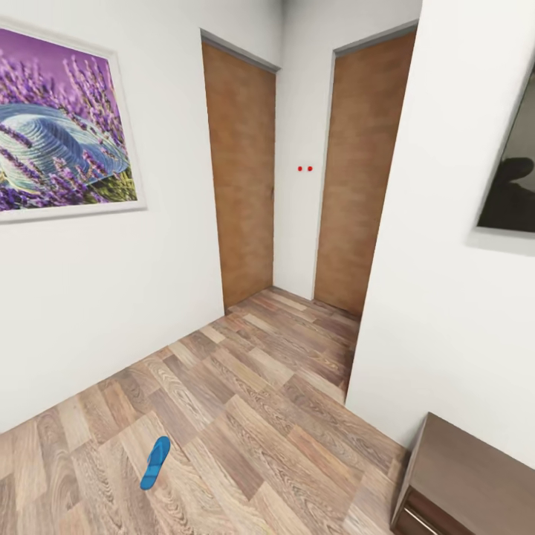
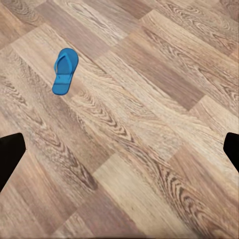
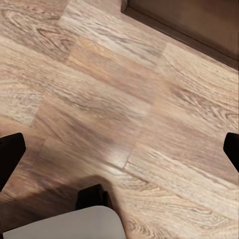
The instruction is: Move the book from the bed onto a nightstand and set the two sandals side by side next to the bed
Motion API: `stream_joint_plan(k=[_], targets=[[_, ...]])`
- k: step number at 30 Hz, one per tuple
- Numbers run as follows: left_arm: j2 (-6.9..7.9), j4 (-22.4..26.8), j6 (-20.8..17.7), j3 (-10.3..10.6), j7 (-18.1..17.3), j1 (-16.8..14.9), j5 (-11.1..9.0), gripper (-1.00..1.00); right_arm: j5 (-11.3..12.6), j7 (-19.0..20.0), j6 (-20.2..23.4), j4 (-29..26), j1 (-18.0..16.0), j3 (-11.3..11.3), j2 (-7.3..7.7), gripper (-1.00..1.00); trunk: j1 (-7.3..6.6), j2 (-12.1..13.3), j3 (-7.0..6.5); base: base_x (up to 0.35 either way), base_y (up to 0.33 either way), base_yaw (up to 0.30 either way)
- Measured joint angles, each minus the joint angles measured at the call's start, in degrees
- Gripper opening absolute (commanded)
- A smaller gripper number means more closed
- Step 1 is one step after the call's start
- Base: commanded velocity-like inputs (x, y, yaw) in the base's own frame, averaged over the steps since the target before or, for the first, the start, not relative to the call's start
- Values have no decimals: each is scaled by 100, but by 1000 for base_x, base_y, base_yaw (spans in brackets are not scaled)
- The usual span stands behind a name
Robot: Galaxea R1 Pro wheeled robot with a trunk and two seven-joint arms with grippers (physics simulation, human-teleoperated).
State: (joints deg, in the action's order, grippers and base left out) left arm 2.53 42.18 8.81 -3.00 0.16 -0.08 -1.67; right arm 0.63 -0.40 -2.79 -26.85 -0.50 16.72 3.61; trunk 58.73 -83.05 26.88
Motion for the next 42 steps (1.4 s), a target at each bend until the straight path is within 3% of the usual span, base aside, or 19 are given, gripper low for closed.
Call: stream_joint_plan(k=[20,28,42], targets=[[-8,0,-3,0,0,0,0,100,0,0,0,0,0,0,0,100,0,0,0,0,0,233],[-106,0,-5,0,0,0,0,100,0,0,0,0,0,0,0,100,0,0,0,0,0,234],[-121,-340,4,6,-1,0,16,100,-5,0,0,0,0,-3,-4,100,0,0,0,0,0,247]])
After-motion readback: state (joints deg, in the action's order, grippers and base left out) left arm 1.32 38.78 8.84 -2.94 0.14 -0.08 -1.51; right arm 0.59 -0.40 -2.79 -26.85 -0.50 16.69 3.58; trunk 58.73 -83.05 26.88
